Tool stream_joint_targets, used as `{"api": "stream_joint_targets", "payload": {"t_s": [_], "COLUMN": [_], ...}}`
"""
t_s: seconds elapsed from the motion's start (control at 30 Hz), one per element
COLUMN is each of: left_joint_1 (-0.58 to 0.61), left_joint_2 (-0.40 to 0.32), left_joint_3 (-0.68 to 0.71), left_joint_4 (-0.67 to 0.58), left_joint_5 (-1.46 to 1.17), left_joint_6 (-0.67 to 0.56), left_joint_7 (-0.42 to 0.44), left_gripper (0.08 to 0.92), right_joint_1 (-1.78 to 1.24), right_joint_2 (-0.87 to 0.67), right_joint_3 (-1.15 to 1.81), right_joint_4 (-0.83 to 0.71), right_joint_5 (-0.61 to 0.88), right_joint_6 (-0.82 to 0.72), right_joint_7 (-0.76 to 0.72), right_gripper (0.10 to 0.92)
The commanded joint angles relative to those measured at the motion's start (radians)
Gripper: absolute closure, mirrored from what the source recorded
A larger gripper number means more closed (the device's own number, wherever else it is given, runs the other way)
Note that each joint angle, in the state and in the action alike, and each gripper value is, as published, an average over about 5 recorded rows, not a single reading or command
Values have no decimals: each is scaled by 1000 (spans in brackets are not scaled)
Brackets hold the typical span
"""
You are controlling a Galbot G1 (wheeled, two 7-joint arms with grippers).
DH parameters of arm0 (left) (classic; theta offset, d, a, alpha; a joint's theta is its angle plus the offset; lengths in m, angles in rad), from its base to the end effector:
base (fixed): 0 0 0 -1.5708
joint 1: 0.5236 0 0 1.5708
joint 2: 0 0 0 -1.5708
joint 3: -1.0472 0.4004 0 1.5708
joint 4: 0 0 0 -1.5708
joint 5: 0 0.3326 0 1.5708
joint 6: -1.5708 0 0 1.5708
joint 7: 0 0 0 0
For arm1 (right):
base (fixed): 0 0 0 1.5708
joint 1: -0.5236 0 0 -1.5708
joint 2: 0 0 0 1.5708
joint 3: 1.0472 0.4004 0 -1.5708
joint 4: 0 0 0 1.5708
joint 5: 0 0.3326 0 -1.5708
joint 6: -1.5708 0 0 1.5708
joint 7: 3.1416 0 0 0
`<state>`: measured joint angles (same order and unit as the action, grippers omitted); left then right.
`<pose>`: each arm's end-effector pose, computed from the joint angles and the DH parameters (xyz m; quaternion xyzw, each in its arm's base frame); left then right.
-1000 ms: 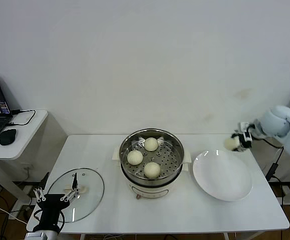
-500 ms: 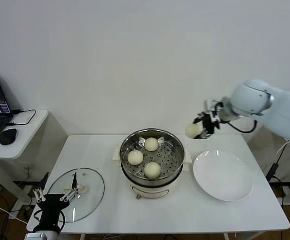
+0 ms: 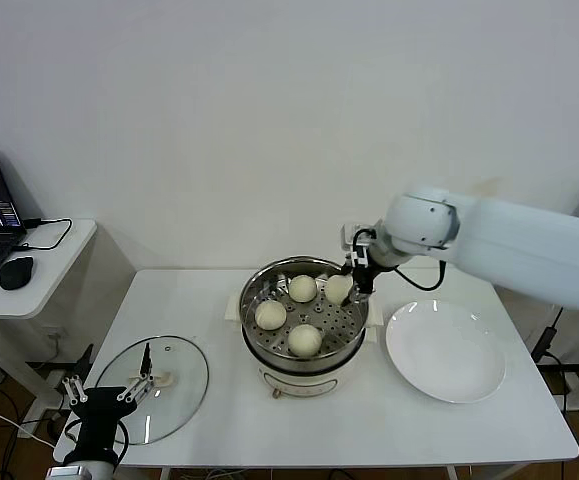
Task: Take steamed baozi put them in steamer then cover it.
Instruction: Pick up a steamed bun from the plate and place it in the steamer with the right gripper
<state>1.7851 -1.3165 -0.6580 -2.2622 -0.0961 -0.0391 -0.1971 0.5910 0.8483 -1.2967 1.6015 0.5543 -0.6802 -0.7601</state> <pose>0.0711 0.0806 -0.2993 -0.0644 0.9938 0.0901 0.0123 0.5101 -0.0164 -0.0478 0.4848 -0.6213 0.5113 0.3427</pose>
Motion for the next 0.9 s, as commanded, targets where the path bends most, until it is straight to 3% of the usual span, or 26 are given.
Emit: {"api": "stream_joint_targets", "payload": {"t_s": [0.03,0.6,0.9], "left_joint_1": [3,5,-9], "left_joint_2": [0,3,7], "left_joint_3": [1,0,0], "left_joint_4": [-5,-18,-5], "left_joint_5": [2,5,3], "left_joint_6": [1,0,4], "left_joint_7": [0,0,3], "left_gripper": [177,177,177], "right_joint_1": [-120,-187,-120], "right_joint_2": [62,93,24], "right_joint_3": [6,60,142], "right_joint_4": [-70,-150,-49], "right_joint_5": [-14,-83,-36], "right_joint_6": [-45,-20,-18], "right_joint_7": [35,39,26], "right_gripper": [431,422,225]}}
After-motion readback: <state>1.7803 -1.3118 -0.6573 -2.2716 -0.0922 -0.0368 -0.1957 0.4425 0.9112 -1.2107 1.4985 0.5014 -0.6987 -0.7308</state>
